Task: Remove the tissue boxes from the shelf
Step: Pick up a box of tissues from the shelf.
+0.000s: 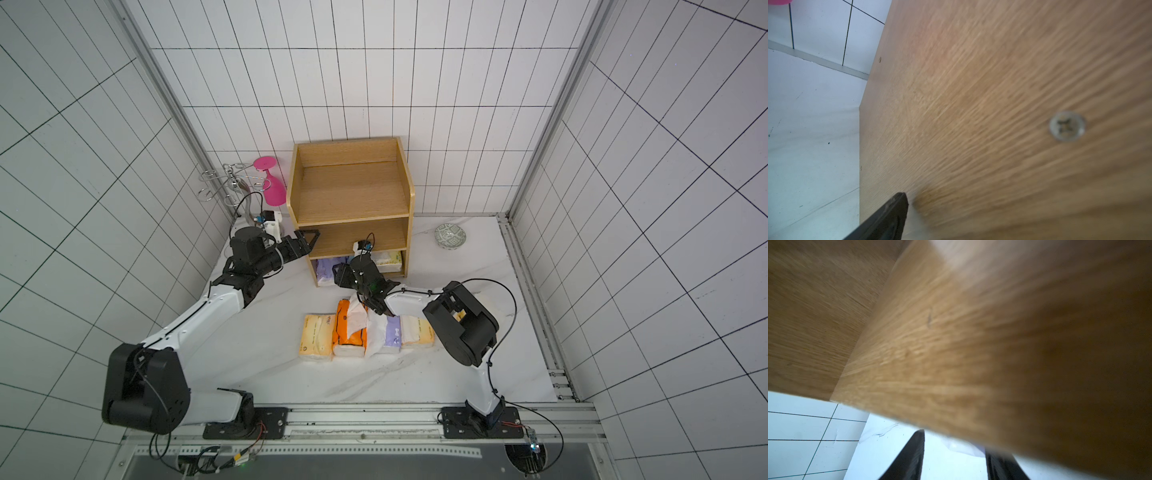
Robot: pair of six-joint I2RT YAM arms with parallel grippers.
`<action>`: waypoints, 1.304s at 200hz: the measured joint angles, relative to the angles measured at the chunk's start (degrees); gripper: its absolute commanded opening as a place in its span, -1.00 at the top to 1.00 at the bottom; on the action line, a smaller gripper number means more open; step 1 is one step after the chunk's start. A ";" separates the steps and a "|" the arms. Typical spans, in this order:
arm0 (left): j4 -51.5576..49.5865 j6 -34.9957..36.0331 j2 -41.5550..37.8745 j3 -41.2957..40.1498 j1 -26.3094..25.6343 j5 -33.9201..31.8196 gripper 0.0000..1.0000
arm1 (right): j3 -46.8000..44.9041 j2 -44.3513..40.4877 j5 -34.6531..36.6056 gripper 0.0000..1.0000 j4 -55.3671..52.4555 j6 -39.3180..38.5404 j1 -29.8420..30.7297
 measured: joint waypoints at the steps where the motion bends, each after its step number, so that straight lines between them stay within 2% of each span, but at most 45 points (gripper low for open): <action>1: 0.00 0.02 0.00 -0.04 0.00 0.02 -0.96 | 0.09 0.07 0.00 -0.16 0.02 0.00 0.02; 36: -0.04 0.09 0.00 -0.24 0.00 0.17 -0.95 | 2.43 1.90 1.14 -0.14 -0.15 -0.04 1.49; 108: -0.04 0.00 0.00 -0.24 0.00 0.20 -0.96 | 0.92 0.20 5.01 -0.10 -2.56 -0.52 4.04; 204: -0.72 -0.09 -2.97 -0.26 0.00 0.17 -0.96 | 0.68 0.39 6.69 -0.02 -1.60 0.57 4.92; 261: -2.25 0.00 -3.34 -0.26 -0.07 0.17 -0.95 | -8.13 -4.02 8.70 -0.03 -3.91 0.35 6.40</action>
